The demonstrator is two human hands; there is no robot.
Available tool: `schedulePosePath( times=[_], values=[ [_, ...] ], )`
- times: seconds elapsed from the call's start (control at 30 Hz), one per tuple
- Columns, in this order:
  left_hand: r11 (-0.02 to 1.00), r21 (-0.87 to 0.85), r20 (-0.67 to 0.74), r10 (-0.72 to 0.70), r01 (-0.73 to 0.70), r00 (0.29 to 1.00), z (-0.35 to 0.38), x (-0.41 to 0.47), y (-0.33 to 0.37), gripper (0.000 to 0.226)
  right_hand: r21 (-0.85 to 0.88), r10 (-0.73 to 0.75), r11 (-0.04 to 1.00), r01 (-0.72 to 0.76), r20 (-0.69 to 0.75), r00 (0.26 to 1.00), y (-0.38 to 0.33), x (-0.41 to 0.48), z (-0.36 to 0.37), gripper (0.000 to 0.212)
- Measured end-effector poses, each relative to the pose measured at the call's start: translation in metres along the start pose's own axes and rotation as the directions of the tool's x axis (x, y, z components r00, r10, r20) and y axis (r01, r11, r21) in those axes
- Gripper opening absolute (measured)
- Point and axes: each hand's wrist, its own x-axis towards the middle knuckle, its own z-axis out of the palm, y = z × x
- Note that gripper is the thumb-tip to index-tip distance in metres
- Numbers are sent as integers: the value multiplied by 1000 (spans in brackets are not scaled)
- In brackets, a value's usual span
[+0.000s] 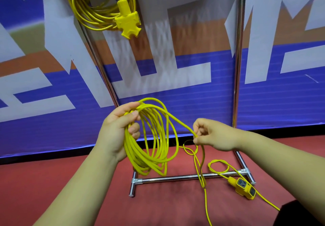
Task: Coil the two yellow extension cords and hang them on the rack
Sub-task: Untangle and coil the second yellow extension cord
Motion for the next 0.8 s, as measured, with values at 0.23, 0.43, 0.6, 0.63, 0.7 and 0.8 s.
schedulePosePath(
  times=[0.23,0.43,0.6,0.63,0.7,0.8],
  values=[
    [1000,21,-30,11,-10,999,-18,3,-4,22,29,30,999,-24,-243,970,-7,-2,-1,27],
    [946,320,79,-72,43,994,-16,-2,-29,22,471,104,878,91,-372,922,-45,-3,7,22],
    [877,470,116,-173,99,978,-1,-5,-55,19,662,153,733,157,-385,910,-72,-3,15,21],
    [875,470,116,-189,114,975,3,-6,-59,23,678,147,715,168,-381,913,-76,-4,17,20],
    [872,473,126,-211,128,969,10,-5,-68,28,703,130,686,187,-372,919,-82,-5,18,18],
    [830,548,165,-230,104,959,17,-3,-75,25,729,112,653,206,-361,926,-85,-5,17,17]
  ],
)
